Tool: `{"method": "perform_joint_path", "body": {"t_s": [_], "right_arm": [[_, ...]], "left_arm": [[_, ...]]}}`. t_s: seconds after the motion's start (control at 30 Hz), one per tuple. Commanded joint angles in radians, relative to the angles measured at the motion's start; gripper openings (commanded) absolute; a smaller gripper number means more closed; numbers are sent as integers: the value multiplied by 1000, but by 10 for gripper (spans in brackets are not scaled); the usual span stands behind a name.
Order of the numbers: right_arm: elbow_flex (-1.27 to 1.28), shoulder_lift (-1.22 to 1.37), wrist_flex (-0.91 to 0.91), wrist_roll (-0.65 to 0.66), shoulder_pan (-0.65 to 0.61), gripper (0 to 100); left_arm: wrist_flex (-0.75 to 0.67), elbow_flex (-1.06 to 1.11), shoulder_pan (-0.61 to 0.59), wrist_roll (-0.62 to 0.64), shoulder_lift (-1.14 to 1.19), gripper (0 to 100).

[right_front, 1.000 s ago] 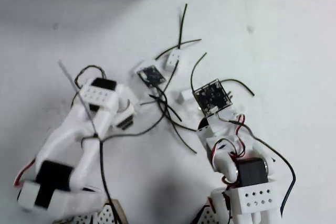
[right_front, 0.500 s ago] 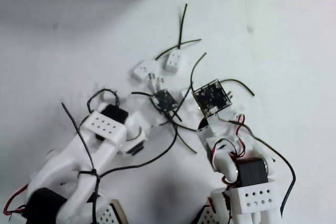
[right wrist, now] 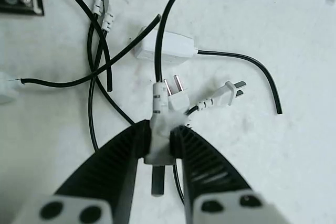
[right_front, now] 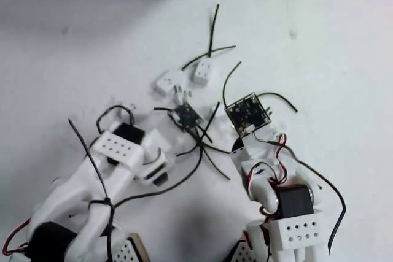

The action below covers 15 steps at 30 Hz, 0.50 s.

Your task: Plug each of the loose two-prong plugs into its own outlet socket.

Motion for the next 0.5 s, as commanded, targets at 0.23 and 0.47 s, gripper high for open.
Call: {"method": "perform_joint_path", "body": {"t_s": [0.23,0.47], "right_arm": [[-6,-8,-15,11,2,18],[-11,-8,-16,9,1,18]], "left_arm": [[-117,-78,-182,-75,-38,222],[14,-193,-154,-68,-39,221]]}}
